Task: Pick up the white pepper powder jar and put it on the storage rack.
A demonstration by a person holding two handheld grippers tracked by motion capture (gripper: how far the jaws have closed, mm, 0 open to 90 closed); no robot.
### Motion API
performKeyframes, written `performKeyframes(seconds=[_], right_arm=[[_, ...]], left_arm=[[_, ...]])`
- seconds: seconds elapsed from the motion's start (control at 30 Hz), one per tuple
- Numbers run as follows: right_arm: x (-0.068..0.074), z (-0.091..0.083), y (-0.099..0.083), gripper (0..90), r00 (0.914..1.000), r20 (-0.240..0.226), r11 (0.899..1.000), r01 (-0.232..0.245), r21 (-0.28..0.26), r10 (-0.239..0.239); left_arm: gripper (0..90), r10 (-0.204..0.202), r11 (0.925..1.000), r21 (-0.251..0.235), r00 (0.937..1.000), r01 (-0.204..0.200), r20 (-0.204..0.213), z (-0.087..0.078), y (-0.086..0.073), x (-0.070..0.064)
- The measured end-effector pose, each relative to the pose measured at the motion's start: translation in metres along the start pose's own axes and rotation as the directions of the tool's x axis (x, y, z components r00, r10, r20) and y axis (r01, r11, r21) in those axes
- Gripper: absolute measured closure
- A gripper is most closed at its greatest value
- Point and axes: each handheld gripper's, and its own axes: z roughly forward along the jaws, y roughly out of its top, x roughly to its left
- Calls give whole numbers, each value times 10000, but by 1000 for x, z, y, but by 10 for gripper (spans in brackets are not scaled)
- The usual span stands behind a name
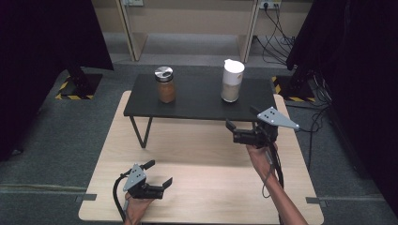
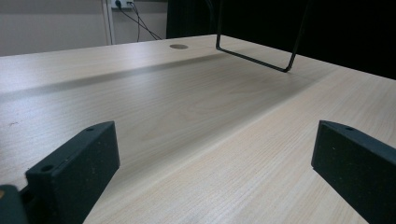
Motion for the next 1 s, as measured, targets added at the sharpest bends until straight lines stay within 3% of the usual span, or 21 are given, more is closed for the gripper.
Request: performKeyframes(seconds=[0.23,0.5,0.6,0.73,1.0], right_arm=[[9,-10,-27,0,9997,-212,9999,155,-16,-155],[14,-21,-71,0,9985,-552,9998,-27,-183,17],[14,-21,-87,1,9975,-702,9999,-122,-17,121],[16,-22,-106,1,9969,-789,9999,82,81,-75],[17,-21,-138,0,9958,-867,9995,-282,168,295]], left_arm=[[2,30,10000,12,10000,-30,0,0,0,0],[1,58,10000,10,10000,-58,3,0,0,0],[1,44,10000,31,10000,-44,-1,0,0,0],[1,42,10000,21,10000,-42,-6,0,0,0],[1,38,10000,23,10000,-38,-1,0,0,0]])
